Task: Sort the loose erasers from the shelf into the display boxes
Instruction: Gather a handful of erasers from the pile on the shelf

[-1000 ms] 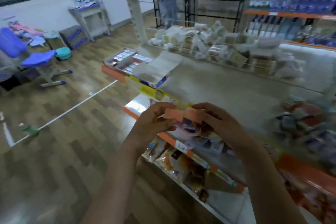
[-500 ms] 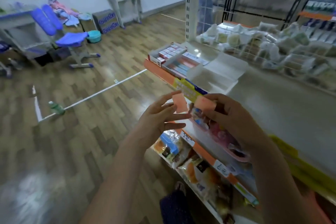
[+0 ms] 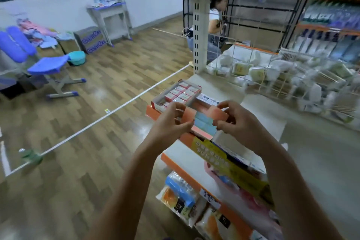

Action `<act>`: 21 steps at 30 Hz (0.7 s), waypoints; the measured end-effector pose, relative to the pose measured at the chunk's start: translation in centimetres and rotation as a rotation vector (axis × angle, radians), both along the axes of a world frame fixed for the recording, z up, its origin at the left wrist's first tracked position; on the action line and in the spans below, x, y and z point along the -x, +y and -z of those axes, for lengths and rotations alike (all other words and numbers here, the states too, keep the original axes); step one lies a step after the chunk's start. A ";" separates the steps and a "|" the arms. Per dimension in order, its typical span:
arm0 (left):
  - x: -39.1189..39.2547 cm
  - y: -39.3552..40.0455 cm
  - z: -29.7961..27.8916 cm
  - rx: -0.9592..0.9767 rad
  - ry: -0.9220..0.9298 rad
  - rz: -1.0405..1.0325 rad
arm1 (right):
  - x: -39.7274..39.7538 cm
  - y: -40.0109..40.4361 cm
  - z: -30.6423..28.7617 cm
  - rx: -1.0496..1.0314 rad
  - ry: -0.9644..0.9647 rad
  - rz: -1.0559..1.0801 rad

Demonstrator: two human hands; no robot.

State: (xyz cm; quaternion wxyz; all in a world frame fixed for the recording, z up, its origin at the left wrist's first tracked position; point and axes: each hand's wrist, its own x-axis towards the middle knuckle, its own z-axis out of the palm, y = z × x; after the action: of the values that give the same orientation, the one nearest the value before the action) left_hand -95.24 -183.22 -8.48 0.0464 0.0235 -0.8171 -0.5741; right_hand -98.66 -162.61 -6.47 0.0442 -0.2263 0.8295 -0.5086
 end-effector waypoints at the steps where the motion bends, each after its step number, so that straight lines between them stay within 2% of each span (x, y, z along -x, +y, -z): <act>1: 1.0 -0.4 0.1 0.046 0.005 0.019 | 0.6 -0.3 0.1 -0.058 0.041 0.028; 7: 6.8 -1.6 0.0 0.360 0.095 0.154 | 4.2 -1.9 0.8 -0.393 0.264 0.198; 13: 11.5 -2.6 -0.3 0.665 0.199 0.371 | 5.8 -3.3 1.4 -0.575 0.206 0.323; 21: 14.4 -2.5 1.1 0.861 0.301 0.598 | 4.8 -5.5 3.4 -0.781 0.181 0.535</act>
State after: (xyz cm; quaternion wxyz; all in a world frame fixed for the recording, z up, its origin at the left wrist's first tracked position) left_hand -109.64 -185.71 -9.63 0.0030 -0.3136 -0.9337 -0.1727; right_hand -103.44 -168.12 -9.86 -0.0789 -0.0148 0.9881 -0.1309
